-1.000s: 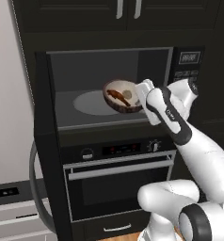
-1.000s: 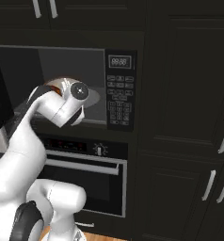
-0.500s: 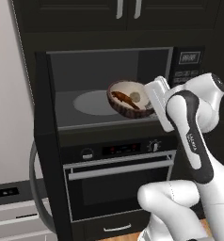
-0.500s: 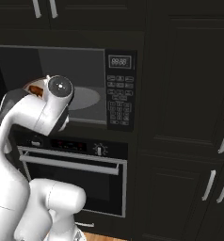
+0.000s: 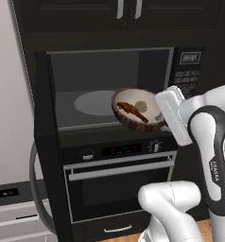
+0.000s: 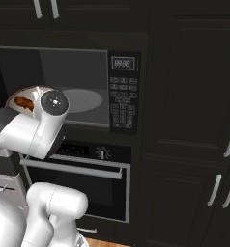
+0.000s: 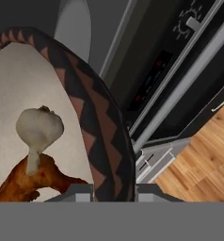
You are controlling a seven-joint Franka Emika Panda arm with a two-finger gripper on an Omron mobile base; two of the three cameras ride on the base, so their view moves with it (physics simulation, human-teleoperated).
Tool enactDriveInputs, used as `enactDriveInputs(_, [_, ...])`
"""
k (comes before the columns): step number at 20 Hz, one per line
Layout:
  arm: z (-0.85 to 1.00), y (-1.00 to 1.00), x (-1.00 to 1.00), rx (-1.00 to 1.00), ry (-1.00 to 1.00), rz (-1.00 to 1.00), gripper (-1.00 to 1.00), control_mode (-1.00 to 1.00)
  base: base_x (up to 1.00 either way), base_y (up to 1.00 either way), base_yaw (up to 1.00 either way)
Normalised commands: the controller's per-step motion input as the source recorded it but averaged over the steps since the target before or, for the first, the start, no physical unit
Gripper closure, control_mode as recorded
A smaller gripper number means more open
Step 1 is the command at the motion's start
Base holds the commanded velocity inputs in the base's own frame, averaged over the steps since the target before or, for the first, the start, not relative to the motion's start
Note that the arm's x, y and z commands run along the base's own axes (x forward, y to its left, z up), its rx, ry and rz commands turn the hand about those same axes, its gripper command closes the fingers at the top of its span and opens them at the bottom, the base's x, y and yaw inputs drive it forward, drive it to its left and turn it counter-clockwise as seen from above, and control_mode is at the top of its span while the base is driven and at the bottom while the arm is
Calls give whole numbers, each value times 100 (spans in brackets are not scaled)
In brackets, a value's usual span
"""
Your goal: The microwave is finished heating the chicken drumstick and garlic. Take the bowl containing the food and place it on the dining counter.
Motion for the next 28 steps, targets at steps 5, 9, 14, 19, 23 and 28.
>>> enactDriveInputs(5, [0,0,0,0,0,0,100,-100,0,0,0])
enactDriveInputs(9, [0,0,-1,0,0,0,100,-100,0,0,0])
enactDriveInputs(14, [0,0,-3,0,0,0,100,100,-32,-33,2])
enactDriveInputs(19, [0,0,0,0,0,0,100,100,-55,-74,18])
enactDriveInputs(23, [0,0,0,0,0,0,100,100,-64,-84,38])
enactDriveInputs(28, [0,0,0,0,0,0,100,100,-64,-46,75])
